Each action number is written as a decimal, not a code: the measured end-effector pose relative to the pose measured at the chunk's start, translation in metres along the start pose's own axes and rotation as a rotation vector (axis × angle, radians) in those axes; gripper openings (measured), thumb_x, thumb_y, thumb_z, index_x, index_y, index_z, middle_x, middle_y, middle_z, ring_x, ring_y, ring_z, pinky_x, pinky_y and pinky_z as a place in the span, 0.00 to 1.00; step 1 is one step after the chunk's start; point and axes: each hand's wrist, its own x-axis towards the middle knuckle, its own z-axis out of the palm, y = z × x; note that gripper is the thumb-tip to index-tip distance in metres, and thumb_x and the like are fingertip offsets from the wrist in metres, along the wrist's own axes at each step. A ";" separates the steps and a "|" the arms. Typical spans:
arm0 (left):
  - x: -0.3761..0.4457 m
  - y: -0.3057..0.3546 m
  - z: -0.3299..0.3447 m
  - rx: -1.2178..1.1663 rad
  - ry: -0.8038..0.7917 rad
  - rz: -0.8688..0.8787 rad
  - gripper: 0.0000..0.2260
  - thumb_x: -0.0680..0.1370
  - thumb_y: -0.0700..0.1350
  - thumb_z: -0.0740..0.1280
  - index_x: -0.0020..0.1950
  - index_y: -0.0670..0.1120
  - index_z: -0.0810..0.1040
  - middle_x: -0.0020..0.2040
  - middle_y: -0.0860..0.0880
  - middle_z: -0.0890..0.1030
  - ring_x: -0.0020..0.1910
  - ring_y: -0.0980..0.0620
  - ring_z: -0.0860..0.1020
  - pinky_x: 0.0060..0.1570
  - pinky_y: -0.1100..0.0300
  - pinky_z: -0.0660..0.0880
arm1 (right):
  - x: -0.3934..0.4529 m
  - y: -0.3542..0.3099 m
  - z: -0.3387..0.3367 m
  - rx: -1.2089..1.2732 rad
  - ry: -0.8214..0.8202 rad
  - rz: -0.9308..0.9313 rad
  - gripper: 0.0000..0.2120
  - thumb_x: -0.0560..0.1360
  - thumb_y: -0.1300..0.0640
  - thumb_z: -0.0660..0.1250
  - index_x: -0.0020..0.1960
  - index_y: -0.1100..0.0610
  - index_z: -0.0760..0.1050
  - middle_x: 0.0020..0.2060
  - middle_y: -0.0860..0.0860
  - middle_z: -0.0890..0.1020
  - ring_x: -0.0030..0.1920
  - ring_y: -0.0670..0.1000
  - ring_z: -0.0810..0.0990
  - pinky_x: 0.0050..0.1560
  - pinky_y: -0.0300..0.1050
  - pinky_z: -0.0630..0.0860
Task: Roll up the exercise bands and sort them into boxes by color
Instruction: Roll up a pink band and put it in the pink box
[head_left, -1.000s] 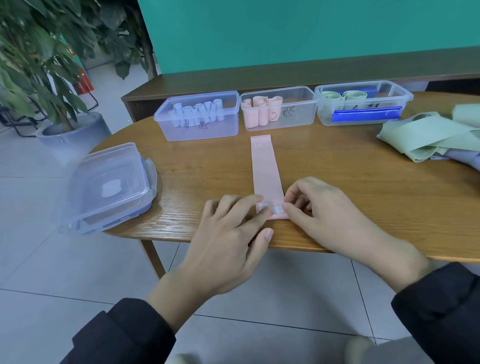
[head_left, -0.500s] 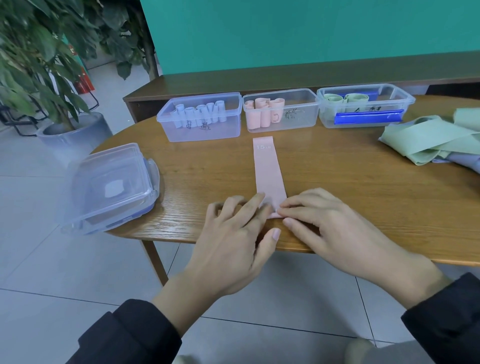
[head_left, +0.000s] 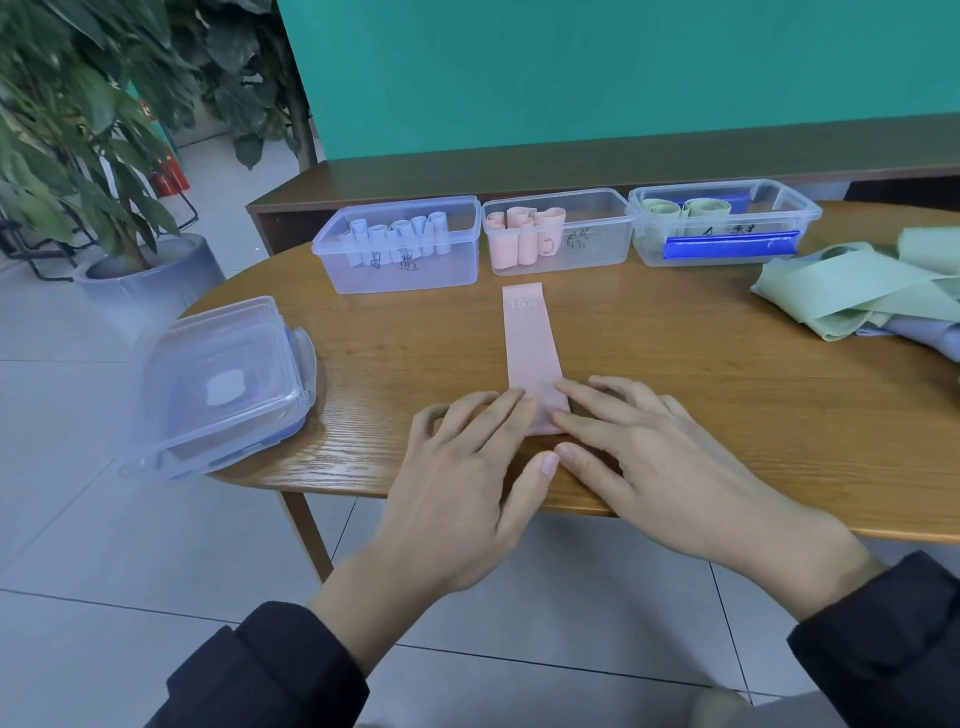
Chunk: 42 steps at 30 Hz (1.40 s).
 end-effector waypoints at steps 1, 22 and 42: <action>-0.001 -0.001 0.001 -0.010 0.015 0.019 0.25 0.85 0.58 0.49 0.72 0.49 0.76 0.70 0.54 0.77 0.71 0.53 0.71 0.66 0.48 0.68 | 0.001 0.000 -0.001 0.005 -0.013 0.008 0.33 0.79 0.33 0.37 0.78 0.41 0.63 0.80 0.40 0.58 0.79 0.49 0.53 0.74 0.51 0.60; 0.015 -0.007 0.004 -0.055 -0.140 -0.155 0.31 0.80 0.63 0.43 0.82 0.53 0.59 0.81 0.57 0.60 0.81 0.56 0.52 0.77 0.51 0.56 | 0.011 0.005 0.002 0.072 0.021 0.008 0.27 0.82 0.39 0.45 0.79 0.42 0.62 0.76 0.34 0.64 0.80 0.47 0.55 0.78 0.51 0.56; 0.024 -0.015 0.000 -0.056 -0.307 -0.115 0.30 0.82 0.66 0.41 0.83 0.56 0.54 0.82 0.59 0.56 0.82 0.56 0.45 0.78 0.46 0.50 | 0.013 -0.002 0.000 0.017 -0.017 0.027 0.27 0.85 0.39 0.46 0.82 0.44 0.53 0.80 0.38 0.57 0.80 0.44 0.49 0.80 0.48 0.50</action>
